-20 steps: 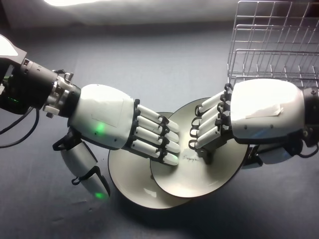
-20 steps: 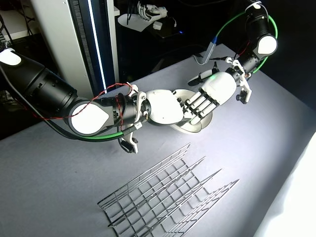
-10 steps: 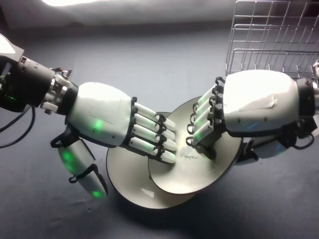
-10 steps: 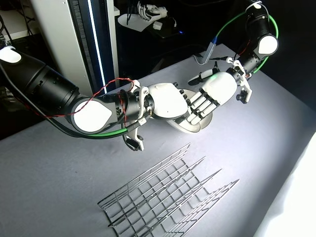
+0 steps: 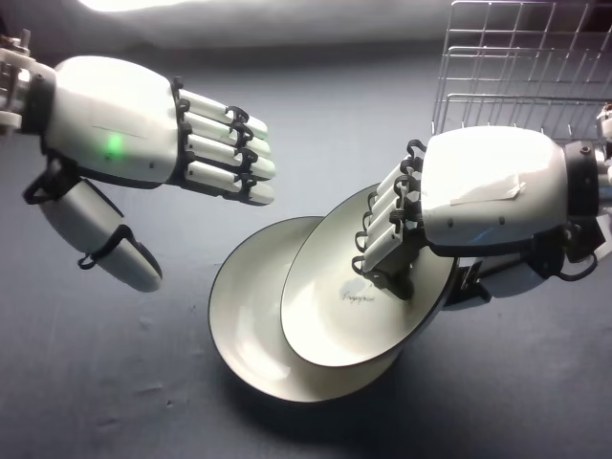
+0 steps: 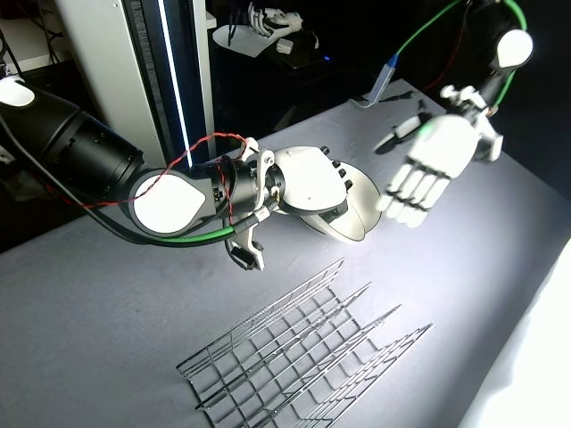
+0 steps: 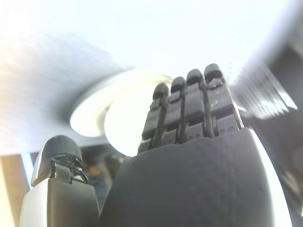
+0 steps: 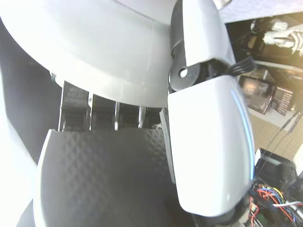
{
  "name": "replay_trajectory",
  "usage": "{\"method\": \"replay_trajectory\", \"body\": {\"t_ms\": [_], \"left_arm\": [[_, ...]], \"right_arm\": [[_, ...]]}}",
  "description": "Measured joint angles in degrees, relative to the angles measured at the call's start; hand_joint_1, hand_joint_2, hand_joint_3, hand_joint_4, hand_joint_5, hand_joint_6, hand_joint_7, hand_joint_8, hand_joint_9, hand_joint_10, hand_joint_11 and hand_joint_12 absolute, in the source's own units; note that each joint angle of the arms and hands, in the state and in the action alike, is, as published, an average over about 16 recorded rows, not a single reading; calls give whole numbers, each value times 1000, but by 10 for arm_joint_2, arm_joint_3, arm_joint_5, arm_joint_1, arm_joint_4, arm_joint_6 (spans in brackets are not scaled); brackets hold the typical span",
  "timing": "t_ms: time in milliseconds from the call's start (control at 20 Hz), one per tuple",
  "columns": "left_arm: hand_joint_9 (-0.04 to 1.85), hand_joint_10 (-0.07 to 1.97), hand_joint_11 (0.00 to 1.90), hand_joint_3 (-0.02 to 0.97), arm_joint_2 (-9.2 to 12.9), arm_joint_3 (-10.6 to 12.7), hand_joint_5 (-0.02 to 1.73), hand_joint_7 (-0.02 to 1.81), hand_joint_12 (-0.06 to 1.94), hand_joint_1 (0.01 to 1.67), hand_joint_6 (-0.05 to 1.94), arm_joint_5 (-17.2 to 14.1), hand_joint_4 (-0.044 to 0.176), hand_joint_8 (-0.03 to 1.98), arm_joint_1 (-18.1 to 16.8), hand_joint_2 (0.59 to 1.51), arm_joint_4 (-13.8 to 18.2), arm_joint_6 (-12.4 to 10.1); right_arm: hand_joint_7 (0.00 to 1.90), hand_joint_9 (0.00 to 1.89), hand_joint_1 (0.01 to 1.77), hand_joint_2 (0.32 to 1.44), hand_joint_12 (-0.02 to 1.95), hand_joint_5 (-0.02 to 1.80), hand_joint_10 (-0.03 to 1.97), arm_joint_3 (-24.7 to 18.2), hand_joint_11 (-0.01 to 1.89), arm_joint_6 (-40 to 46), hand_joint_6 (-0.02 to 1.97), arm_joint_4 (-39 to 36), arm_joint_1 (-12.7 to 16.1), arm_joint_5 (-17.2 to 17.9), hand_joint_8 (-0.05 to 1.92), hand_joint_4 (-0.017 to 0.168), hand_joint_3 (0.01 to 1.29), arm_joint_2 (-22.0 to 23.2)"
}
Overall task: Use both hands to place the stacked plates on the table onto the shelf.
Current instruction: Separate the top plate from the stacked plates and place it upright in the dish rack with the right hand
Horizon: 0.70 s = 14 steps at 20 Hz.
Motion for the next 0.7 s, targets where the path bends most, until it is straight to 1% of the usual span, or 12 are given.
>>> {"method": "replay_trajectory", "body": {"t_ms": [300,550,700], "left_arm": [[22,6,14,15,63,-33,37,17,15,14,18,9,1,15,-33,1081,-13,-29],[22,6,15,15,101,-51,31,18,14,14,18,14,2,14,-42,1079,-39,-50],[21,6,16,15,116,-57,34,18,14,14,18,19,2,14,-36,1079,-59,-55]], "right_arm": [[899,886,1304,996,1344,838,1178,-21,817,2,1168,11,22,-12,974,0,13,8],[924,915,1326,1008,1309,849,1185,-44,823,4,1181,27,48,-26,990,-2,13,18],[939,929,1339,1015,1291,853,1187,-58,826,5,1169,39,64,-36,980,-4,13,25]]}}
